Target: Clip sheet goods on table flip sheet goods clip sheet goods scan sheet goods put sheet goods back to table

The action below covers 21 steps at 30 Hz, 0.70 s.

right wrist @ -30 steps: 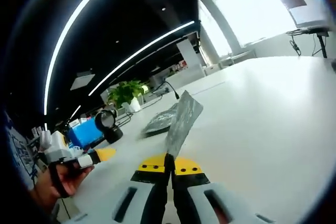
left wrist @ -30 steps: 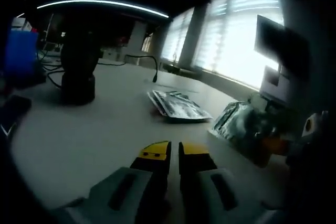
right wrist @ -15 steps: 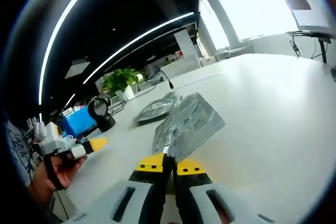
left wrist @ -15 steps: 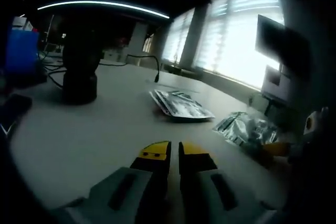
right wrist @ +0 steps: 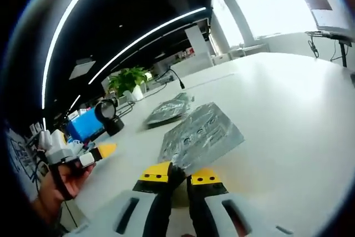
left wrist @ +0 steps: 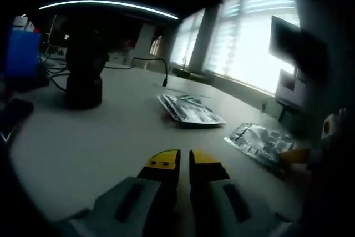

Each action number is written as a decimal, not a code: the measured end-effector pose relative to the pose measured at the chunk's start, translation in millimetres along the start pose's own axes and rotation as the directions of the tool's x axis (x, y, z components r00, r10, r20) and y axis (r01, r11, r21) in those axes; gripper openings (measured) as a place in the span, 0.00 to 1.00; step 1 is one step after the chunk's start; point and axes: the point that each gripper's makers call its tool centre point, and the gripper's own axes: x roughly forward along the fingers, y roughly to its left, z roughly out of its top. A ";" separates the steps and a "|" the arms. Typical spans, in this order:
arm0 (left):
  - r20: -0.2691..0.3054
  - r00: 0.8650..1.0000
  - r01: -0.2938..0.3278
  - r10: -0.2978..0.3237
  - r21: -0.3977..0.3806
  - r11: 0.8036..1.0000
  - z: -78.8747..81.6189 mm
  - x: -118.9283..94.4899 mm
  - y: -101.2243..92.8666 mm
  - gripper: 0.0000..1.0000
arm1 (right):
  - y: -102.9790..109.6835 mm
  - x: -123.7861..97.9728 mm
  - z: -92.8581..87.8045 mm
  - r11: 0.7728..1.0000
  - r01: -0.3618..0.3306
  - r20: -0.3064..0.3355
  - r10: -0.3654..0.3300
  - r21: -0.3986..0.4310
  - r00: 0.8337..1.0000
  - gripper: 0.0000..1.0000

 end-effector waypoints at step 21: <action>-0.006 1.000 0.002 -0.002 0.021 1.000 -1.9 -0.5 -1.3 0.00 | 14.2 -17.1 -0.2 0.978 -0.085 -0.128 0.110 0.188 0.986 0.22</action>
